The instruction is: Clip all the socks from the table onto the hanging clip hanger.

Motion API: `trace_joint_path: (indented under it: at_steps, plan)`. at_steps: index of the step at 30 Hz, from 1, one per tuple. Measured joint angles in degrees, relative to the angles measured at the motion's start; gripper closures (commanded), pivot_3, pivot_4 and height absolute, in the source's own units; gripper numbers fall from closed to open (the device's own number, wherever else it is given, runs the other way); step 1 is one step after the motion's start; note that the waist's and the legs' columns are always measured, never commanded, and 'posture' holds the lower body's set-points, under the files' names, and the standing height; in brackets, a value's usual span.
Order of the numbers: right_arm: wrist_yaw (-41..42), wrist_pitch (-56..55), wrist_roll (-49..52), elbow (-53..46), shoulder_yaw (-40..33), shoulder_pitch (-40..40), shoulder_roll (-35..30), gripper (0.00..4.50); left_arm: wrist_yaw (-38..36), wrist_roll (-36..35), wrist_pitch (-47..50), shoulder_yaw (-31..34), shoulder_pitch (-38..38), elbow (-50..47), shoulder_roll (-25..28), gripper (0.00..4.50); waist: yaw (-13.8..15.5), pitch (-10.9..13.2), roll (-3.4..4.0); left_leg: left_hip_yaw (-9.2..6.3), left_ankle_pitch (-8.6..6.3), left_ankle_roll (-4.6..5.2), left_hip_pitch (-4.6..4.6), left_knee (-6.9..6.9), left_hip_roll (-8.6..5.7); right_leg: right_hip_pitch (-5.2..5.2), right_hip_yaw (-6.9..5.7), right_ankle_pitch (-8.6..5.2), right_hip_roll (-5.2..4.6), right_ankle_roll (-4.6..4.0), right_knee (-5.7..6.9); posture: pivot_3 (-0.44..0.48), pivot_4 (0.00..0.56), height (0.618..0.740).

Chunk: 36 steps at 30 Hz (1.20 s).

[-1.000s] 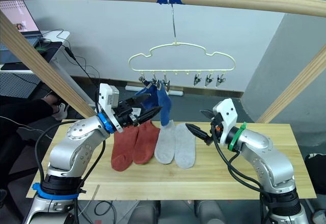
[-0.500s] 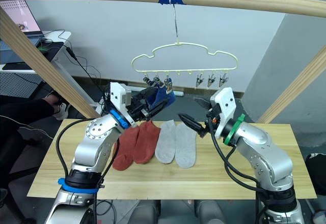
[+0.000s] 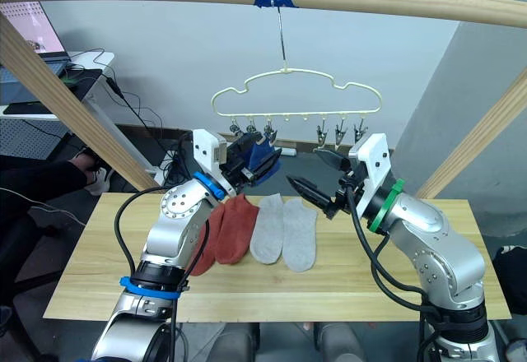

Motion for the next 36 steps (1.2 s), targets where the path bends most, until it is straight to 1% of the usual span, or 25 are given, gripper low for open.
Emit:
trace_joint_path:
  at_steps: [16, 26, 33, 36]
  plan:
    - [-1.7, 0.1, 1.4, -0.3, 0.2, -1.1, -0.4, 0.43, 2.6, 0.0, -0.5, 1.3, -2.7, 4.8, -2.2, 1.40, -0.7, 0.0, 0.00, 0.00, 0.00, 0.00, 0.00, 0.01, 0.00, 0.00, 0.00, 0.00, 0.00, 0.00, 0.02, -0.087, 0.196, 0.740]
    - [-1.6, 0.0, 1.5, -0.3, 0.2, -1.5, -0.8, 0.43, 4.9, 2.3, -5.1, 1.3, -4.5, 7.7, -3.1, 1.40, -0.7, 0.0, 0.00, 0.01, 0.00, 0.00, 0.00, 0.01, 0.00, 0.00, 0.01, 0.00, 0.01, 0.00, 0.02, -0.092, 0.199, 0.740]
    - [-1.5, -0.1, 1.5, -0.3, 0.2, -1.7, -0.9, 0.43, 5.9, 2.4, -6.5, 1.3, -4.8, 9.7, -3.8, 1.40, -0.7, 0.0, 0.00, 0.00, 0.00, 0.00, 0.00, 0.01, 0.00, 0.00, 0.01, 0.00, 0.01, 0.00, 0.02, -0.092, 0.199, 0.740]
    - [-1.5, -0.1, 1.5, -0.3, 0.3, -1.7, -0.9, 0.43, 6.0, 2.4, -6.8, 1.3, -4.9, 9.8, -4.1, 1.94, -0.7, 0.0, 0.00, 0.01, 0.00, 0.00, 0.00, 0.01, 0.00, 0.00, 0.01, 0.00, 0.01, 0.00, 0.02, -0.092, 0.199, 0.740]
